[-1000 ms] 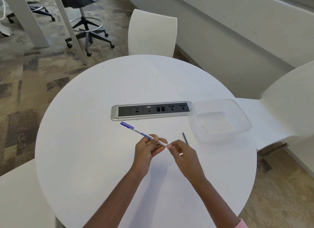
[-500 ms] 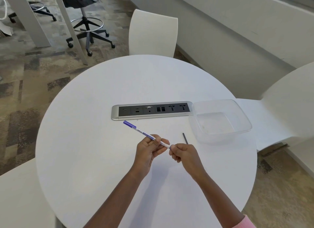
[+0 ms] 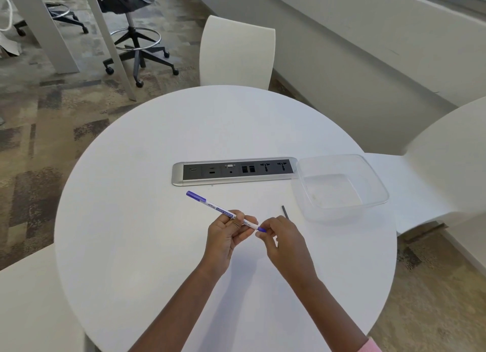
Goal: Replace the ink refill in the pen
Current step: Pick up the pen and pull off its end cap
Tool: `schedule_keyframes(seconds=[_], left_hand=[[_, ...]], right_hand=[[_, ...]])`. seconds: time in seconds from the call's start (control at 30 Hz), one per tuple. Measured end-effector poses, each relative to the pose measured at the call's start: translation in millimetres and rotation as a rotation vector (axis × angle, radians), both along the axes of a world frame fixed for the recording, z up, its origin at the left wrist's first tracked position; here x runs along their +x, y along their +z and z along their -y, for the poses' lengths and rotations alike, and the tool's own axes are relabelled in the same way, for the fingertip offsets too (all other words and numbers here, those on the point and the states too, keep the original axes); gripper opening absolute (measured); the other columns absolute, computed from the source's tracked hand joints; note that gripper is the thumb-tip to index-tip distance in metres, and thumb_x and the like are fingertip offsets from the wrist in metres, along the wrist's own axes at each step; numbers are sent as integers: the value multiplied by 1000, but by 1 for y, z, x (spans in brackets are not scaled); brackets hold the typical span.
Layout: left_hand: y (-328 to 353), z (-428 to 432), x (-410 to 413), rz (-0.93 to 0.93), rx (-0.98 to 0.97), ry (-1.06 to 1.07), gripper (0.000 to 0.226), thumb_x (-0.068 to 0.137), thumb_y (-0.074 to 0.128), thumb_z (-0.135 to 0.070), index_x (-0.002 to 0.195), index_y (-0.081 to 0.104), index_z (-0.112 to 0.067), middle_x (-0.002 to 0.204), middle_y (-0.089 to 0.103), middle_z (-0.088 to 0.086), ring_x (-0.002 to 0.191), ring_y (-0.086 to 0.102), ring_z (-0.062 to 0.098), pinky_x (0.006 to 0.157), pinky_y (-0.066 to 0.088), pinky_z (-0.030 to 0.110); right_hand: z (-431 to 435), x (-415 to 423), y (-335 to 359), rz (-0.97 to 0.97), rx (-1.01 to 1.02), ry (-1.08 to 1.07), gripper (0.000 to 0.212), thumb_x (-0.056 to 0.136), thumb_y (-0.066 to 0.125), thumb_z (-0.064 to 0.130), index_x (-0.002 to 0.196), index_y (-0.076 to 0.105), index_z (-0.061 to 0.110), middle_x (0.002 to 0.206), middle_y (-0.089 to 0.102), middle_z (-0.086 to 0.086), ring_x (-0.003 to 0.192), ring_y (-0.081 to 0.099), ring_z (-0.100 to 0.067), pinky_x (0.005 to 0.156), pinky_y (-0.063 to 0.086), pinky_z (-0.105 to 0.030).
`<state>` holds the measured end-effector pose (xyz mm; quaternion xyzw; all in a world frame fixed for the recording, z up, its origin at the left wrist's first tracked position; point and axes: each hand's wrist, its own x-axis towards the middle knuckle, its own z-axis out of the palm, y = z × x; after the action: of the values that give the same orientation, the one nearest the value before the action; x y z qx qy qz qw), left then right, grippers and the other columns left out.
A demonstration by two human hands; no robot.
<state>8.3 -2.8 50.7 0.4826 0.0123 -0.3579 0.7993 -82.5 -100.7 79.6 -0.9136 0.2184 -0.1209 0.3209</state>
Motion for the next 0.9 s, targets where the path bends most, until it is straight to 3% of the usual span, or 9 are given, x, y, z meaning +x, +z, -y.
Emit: schedule_keyframes(seconds=[0.13, 0.27, 0.37, 0.47, 0.53, 0.6, 0.7, 0.77, 0.9], left_hand=[[1, 1, -1, -17, -24, 2, 14, 90, 48, -8, 81, 59, -6, 69, 75, 7, 69, 71, 18, 59, 57, 20], [3, 1, -1, 1, -36, -21, 15, 89, 49, -9, 78, 58, -7, 70, 74, 7, 68, 71, 17, 60, 57, 19], [4, 2, -1, 23, -24, -41, 17, 90, 48, -9, 77, 58, -7, 70, 74, 6, 67, 70, 16, 60, 57, 19], [5, 3, -2, 42, -14, -50, 16, 90, 48, -9, 77, 57, -7, 70, 74, 6, 67, 70, 16, 61, 56, 19], [5, 3, -3, 45, -12, -51, 15, 90, 48, -9, 78, 58, -7, 70, 74, 6, 68, 70, 16, 60, 56, 19], [5, 3, -4, 39, -15, -44, 15, 90, 48, -8, 78, 58, -6, 70, 74, 6, 69, 70, 16, 60, 56, 19], [4, 3, -4, 18, -16, -19, 14, 90, 48, -8, 79, 57, -6, 70, 74, 6, 68, 70, 17, 61, 57, 20], [4, 3, -4, 2, -12, -6, 14, 90, 48, -9, 80, 57, -6, 69, 74, 6, 67, 70, 18, 60, 57, 20], [4, 2, -3, -14, 7, 13, 14, 90, 48, -8, 83, 59, -5, 69, 75, 7, 68, 71, 19, 58, 57, 19]], right_hand=[[2, 2, 1, 29, -2, 0, 9, 85, 58, 10, 81, 63, 4, 72, 55, -7, 70, 44, -15, 60, 31, -15], [2, 2, 5, -18, 260, -83, 22, 87, 52, 10, 69, 64, 11, 62, 50, 3, 62, 46, -11, 57, 34, -12], [3, 5, 10, -56, 677, -205, 36, 90, 49, 11, 55, 58, 15, 50, 48, 3, 47, 42, -8, 52, 33, -21], [7, 7, 15, -97, 1335, -360, 36, 91, 47, 17, 57, 57, 10, 44, 48, 4, 38, 39, -7, 43, 34, -17], [8, 5, 15, -128, 1472, -367, 38, 92, 45, 21, 57, 55, 9, 41, 44, 5, 37, 37, -7, 38, 34, -15], [7, 5, 14, -132, 1380, -368, 41, 93, 44, 24, 57, 57, 8, 42, 44, 3, 39, 39, -9, 40, 35, -16], [3, 4, 11, -118, 867, -275, 38, 94, 44, 29, 65, 60, 11, 51, 52, 0, 49, 45, -13, 48, 39, -16], [1, 1, 8, -68, 490, -172, 17, 88, 55, 28, 77, 60, 15, 61, 56, 3, 58, 51, -12, 52, 38, -11], [3, -4, 2, -3, 84, -43, 7, 80, 65, 13, 85, 61, 11, 77, 58, 2, 76, 53, -13, 64, 39, -15]])
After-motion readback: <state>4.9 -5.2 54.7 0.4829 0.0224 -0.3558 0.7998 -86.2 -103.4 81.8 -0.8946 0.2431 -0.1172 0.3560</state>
